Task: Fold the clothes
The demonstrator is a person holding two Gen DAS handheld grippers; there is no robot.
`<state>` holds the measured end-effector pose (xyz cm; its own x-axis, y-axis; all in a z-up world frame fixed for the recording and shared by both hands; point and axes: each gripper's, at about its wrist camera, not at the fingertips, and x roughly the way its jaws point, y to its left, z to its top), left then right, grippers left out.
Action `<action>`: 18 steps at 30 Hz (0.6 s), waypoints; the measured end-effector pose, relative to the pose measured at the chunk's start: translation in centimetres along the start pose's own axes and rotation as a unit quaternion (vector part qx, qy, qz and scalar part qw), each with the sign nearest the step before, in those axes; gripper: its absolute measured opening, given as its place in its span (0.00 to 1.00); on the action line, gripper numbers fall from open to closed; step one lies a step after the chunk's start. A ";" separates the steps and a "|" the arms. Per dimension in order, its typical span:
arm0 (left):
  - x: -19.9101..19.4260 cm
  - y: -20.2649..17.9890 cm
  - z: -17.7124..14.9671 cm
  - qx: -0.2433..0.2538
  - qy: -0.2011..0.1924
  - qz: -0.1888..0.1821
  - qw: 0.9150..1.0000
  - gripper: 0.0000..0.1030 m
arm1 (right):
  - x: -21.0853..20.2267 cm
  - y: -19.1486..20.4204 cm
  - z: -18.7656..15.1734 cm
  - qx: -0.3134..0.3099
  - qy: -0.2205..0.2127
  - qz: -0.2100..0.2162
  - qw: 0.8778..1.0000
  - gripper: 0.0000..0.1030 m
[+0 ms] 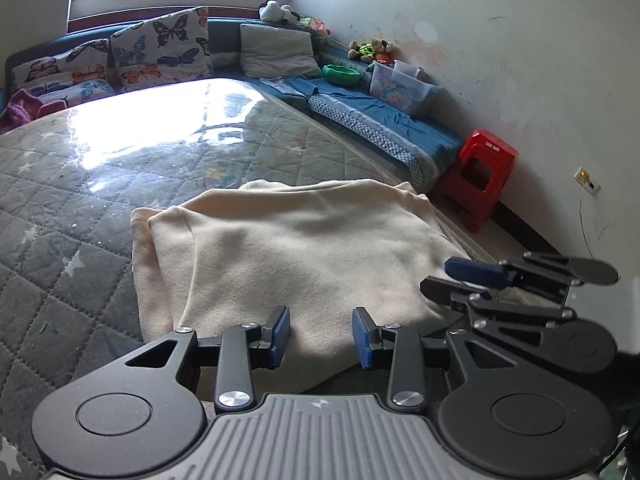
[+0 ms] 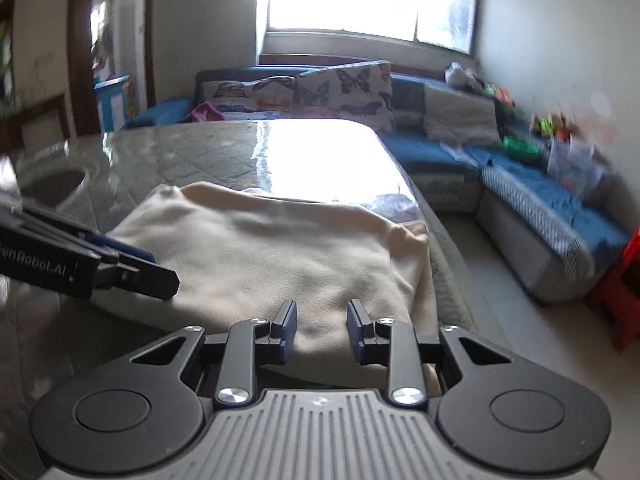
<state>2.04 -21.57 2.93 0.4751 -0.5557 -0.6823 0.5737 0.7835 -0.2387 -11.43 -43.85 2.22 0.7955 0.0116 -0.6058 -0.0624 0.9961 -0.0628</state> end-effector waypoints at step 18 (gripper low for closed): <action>0.3 0.8 1.1 -0.014 0.008 -0.002 1.000 0.36 | 9.7 -2.2 7.6 0.030 0.045 0.026 0.998 0.27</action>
<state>3.38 -21.47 3.32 0.4621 -0.5554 -0.6913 0.5574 0.7883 -0.2607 0.94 -45.22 2.51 0.7343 0.0590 -0.6763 -0.0641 0.9978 0.0174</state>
